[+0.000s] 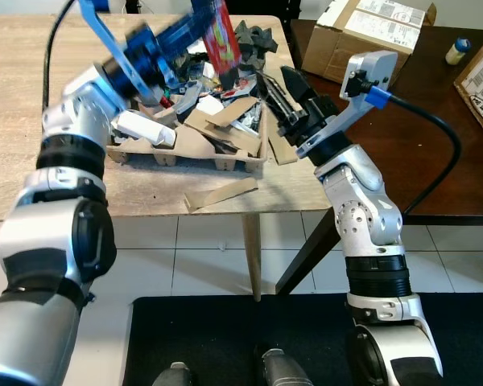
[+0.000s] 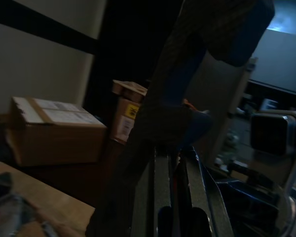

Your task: Picking trash to rubbish bin

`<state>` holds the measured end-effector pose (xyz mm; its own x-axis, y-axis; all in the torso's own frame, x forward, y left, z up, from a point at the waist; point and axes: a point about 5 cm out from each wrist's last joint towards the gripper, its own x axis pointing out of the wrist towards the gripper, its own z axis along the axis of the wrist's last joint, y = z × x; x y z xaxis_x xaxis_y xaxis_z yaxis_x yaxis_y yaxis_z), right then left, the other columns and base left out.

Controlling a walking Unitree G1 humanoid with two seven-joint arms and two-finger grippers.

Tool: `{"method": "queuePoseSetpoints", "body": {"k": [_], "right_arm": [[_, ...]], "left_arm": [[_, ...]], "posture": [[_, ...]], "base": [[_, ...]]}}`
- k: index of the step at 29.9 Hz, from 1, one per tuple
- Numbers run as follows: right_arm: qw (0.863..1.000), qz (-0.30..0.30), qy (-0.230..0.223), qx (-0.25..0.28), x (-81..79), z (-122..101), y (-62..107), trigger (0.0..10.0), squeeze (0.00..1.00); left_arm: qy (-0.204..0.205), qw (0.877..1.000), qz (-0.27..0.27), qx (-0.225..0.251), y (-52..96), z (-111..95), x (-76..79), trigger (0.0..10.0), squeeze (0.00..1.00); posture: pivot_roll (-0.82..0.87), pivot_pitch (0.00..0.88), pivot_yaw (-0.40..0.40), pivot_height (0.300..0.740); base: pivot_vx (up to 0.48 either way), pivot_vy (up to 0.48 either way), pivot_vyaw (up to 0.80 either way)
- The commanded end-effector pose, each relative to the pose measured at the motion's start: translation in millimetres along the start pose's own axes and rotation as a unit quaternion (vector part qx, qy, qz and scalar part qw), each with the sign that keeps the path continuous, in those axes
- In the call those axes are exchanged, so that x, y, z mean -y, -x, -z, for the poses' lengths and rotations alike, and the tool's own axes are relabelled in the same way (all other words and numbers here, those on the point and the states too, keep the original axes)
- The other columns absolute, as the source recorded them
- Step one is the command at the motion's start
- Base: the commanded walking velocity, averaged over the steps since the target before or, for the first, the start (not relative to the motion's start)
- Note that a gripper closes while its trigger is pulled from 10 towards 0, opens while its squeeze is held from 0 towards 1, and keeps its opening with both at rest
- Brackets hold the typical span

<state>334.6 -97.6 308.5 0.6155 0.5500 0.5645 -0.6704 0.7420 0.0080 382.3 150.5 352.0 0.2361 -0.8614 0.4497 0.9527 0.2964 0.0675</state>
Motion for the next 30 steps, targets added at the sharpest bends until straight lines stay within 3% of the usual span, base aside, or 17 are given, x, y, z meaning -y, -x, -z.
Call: {"method": "queuePoseSetpoints", "body": {"k": [1,3,5,6,7,8,22,30], "right_arm": [[1.000,-0.025,0.009,-0.004,-8.3,-0.2,-1.7,10.0,1.00],[0.998,-0.037,0.041,-0.019,-11.6,3.8,-2.8,10.0,1.00],[0.989,-0.053,0.129,-0.053,-12.3,12.3,-2.7,10.0,1.00],[0.984,-0.059,0.156,-0.064,-12.0,15.0,-2.3,10.0,0.80],[0.982,-0.060,0.163,-0.067,-11.6,16.3,-1.9,10.0,0.45],[0.984,-0.057,0.158,-0.066,-11.0,16.4,-1.8,10.0,0.00],[0.987,-0.039,0.148,-0.048,-4.5,6.5,-2.3,10.0,0.00],[0.988,-0.063,0.134,-0.036,-10.0,4.5,-3.0,10.0,0.00]], "left_arm": [[0.000,0.999,0.030,-0.011,-2.1,1.2,5.0,0.0,0.00],[0.012,0.999,0.052,-0.012,-1.4,1.8,8.6,0.0,0.00],[0.024,0.997,0.071,-0.014,0.3,0.7,11.9,0.0,0.00],[0.027,0.996,0.078,-0.015,1.1,0.1,13.2,0.0,0.00],[0.029,0.996,0.082,-0.016,1.7,-0.2,14.0,0.0,0.00],[0.030,0.996,0.087,-0.019,2.4,-0.1,14.7,0.0,0.00],[0.038,0.985,0.149,-0.081,10.4,8.9,26.1,0.0,0.00],[0.024,0.979,0.146,-0.136,13.6,24.9,28.3,0.0,0.00]], "posture": [[-0.03,0.207,-0.022,0.740],[-0.03,0.204,-0.024,0.740],[-0.03,0.202,-0.025,0.740],[-0.03,0.202,-0.025,0.740],[-0.03,0.199,-0.026,0.740],[-0.03,0.199,-0.026,0.740],[-0.03,0.198,-0.026,0.740],[-0.03,0.199,-0.026,0.740]], "base": [[0.000,0.000,0.00],[0.000,0.000,0.00],[0.000,0.000,0.00],[0.000,0.000,0.00],[0.000,0.000,0.00],[0.000,0.000,0.00],[0.000,0.000,0.00],[0.000,0.000,0.00]]}}
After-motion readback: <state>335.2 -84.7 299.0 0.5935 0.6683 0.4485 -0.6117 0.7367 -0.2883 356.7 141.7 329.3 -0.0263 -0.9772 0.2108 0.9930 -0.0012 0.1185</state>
